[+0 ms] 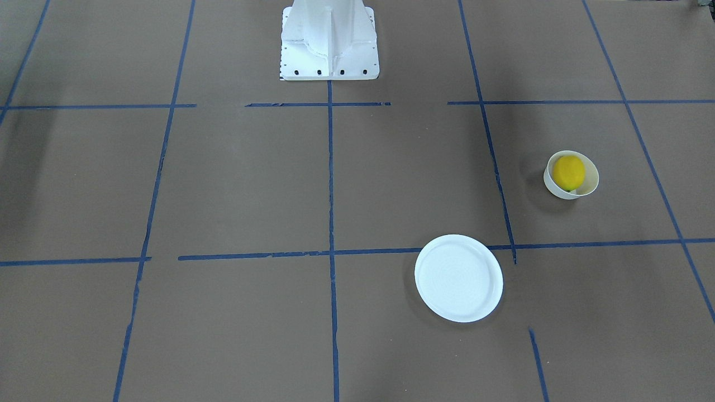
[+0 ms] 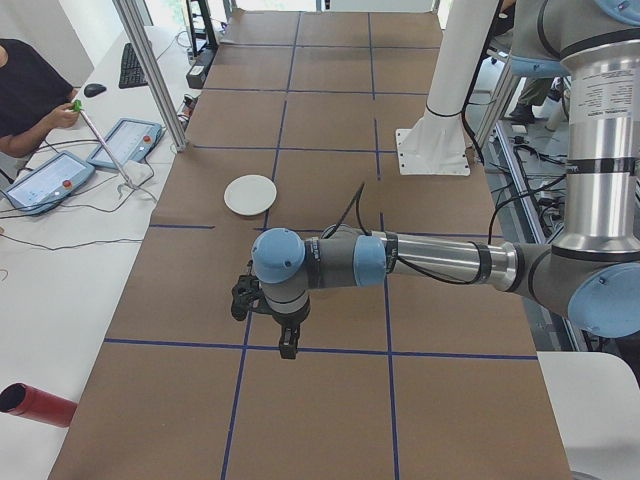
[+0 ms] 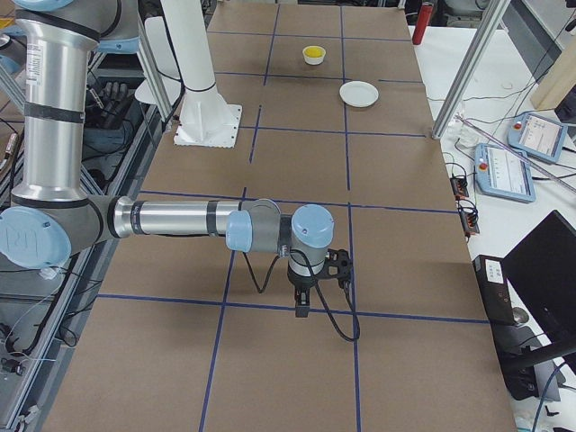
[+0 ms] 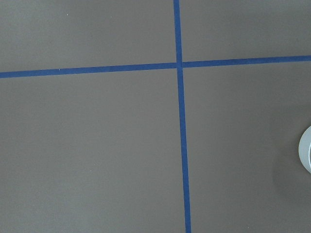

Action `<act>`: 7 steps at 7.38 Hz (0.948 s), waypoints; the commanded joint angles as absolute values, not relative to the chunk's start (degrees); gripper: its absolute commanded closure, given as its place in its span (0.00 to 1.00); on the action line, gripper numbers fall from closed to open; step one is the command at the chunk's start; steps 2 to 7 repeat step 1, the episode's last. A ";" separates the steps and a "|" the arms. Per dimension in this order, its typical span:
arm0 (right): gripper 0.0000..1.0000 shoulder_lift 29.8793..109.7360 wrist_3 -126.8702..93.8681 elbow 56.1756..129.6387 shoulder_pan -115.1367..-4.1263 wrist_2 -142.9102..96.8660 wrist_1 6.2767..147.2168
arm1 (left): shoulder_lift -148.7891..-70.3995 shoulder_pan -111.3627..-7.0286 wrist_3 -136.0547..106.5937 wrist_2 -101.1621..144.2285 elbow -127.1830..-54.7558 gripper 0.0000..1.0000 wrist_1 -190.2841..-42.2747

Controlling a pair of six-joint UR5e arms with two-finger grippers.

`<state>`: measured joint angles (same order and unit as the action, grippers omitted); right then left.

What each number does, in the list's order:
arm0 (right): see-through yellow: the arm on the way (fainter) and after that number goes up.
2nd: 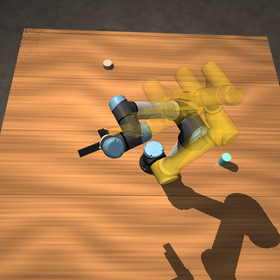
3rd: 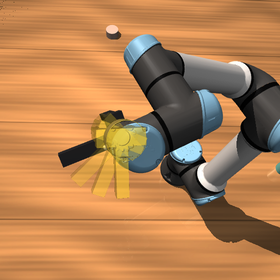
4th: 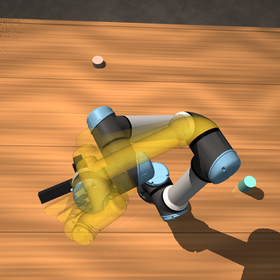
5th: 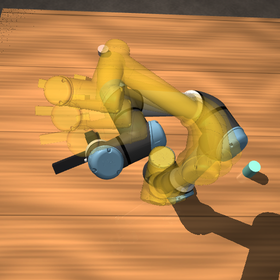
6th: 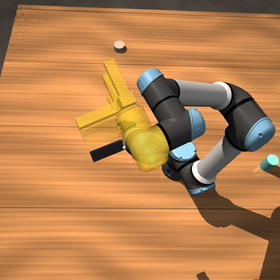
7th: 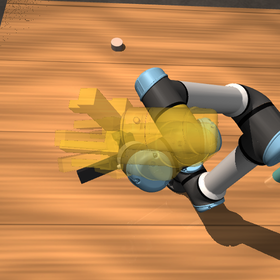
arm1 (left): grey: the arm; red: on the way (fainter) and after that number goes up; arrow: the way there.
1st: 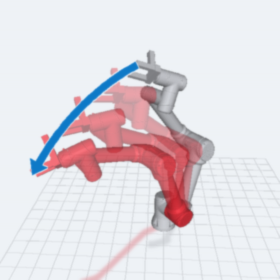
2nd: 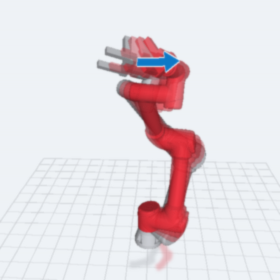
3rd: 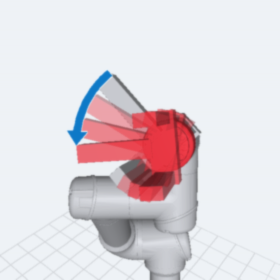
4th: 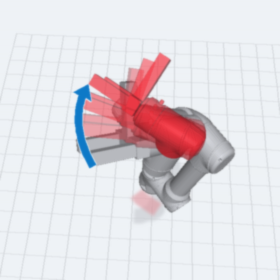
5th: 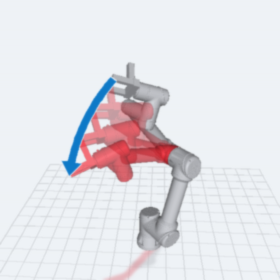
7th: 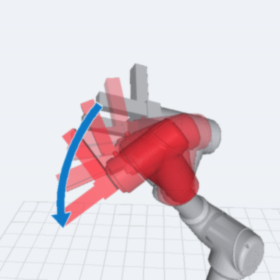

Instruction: Move lemon from plate to bowl

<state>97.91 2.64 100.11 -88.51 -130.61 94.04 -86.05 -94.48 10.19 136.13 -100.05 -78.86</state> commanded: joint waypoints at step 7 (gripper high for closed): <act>0.00 97.91 2.64 100.11 -88.51 -130.61 94.04 | -86.13 -94.48 10.20 136.14 -100.11 0.00 -78.84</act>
